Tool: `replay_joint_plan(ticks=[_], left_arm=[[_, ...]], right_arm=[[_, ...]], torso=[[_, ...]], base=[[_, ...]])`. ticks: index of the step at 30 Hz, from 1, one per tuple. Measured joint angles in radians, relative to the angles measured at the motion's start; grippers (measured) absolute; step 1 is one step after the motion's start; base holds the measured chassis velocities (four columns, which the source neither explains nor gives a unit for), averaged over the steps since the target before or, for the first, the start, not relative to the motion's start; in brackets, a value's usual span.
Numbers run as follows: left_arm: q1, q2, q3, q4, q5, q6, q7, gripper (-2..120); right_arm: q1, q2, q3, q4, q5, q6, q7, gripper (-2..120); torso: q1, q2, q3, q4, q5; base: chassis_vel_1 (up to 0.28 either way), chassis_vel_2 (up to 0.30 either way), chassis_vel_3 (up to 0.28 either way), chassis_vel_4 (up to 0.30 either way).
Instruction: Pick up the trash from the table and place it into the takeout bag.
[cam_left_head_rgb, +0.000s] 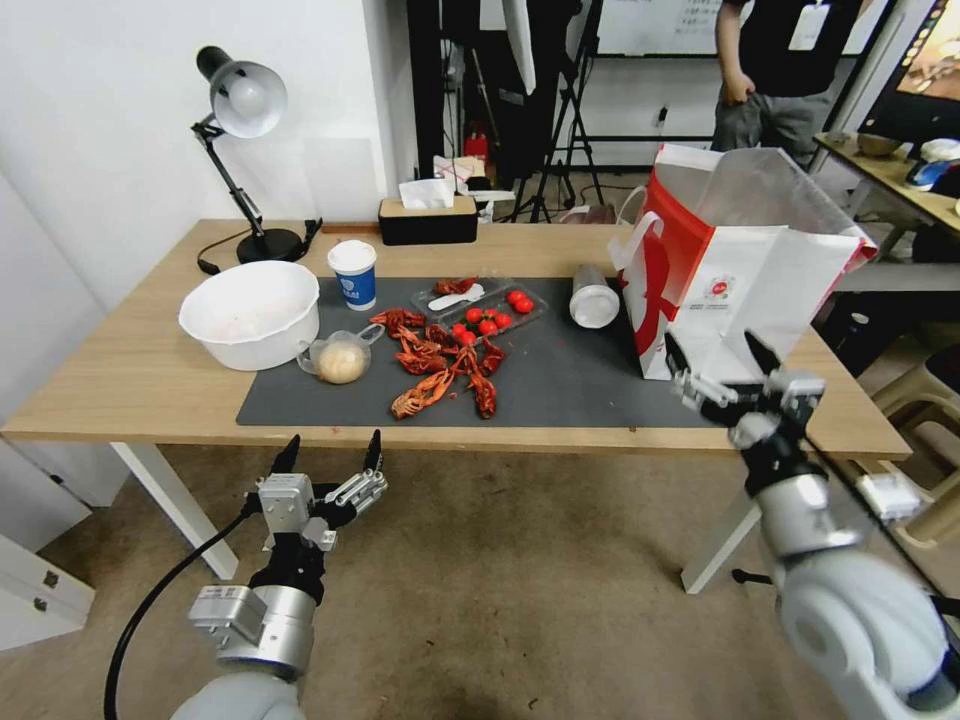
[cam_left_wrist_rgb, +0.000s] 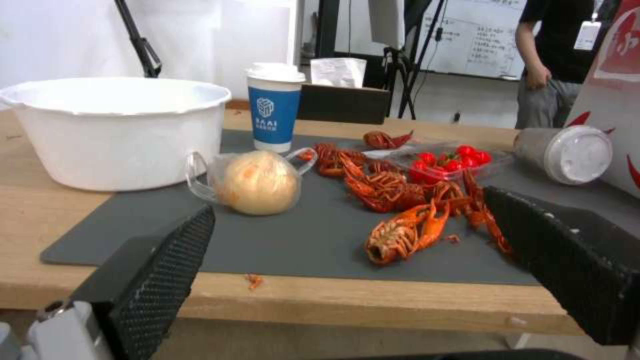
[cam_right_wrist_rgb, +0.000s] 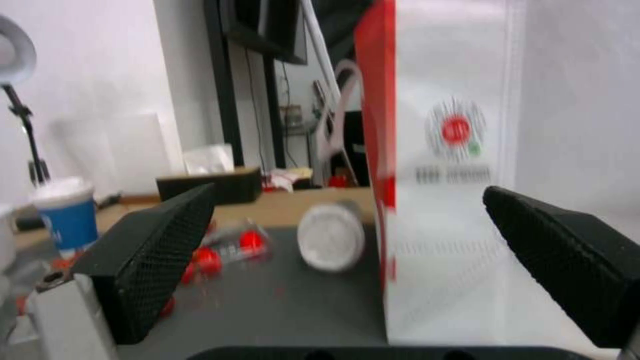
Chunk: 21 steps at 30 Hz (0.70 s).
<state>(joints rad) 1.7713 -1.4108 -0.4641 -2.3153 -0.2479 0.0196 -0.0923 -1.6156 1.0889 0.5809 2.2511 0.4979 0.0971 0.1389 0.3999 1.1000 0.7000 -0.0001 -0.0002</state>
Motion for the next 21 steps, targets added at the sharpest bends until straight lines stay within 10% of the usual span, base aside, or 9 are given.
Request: replay_joint_plan(ticks=[21], left_arm=[[0.010, 0.020, -0.003, -0.007, -0.011, -0.002, 0.003, 100]], right_arm=[[-0.195, 0.133, -0.023, -0.056, -0.140, 0.108, -0.050, 100]], torso=[[0.000, 0.000, 0.000, 0.0002, 0.0002]], base=[[0.000, 0.000, 0.000, 0.000]])
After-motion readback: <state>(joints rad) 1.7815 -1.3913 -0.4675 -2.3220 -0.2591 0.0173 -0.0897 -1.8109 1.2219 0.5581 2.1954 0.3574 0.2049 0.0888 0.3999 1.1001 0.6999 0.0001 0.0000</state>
